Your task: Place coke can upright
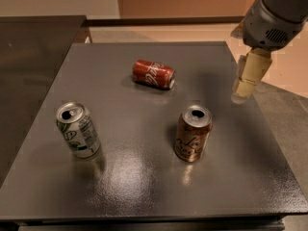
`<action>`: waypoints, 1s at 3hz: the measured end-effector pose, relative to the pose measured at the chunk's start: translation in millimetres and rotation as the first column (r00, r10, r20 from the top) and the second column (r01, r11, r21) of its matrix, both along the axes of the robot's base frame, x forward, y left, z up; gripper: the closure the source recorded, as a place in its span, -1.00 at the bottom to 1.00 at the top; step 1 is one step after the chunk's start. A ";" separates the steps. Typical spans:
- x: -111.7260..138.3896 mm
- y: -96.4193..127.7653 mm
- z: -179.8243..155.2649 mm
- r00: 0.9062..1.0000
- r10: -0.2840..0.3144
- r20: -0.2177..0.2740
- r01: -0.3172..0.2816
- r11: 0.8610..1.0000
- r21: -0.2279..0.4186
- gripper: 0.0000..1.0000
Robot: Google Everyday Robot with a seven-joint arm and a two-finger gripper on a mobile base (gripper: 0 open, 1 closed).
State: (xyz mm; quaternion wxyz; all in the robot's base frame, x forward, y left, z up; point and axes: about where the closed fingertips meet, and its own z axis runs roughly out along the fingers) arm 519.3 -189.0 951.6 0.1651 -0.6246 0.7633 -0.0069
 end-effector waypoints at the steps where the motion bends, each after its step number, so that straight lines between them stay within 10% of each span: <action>1: 27.8 20.1 -14.0 0.999 0.045 -0.003 -0.045 0.999 0.015 -1.00; 3: 61.0 76.8 -40.2 0.990 0.137 -0.030 -0.136 0.990 0.031 -1.00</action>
Offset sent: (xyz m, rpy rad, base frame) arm 0.0717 0.0779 -0.0429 0.0335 0.0298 0.1569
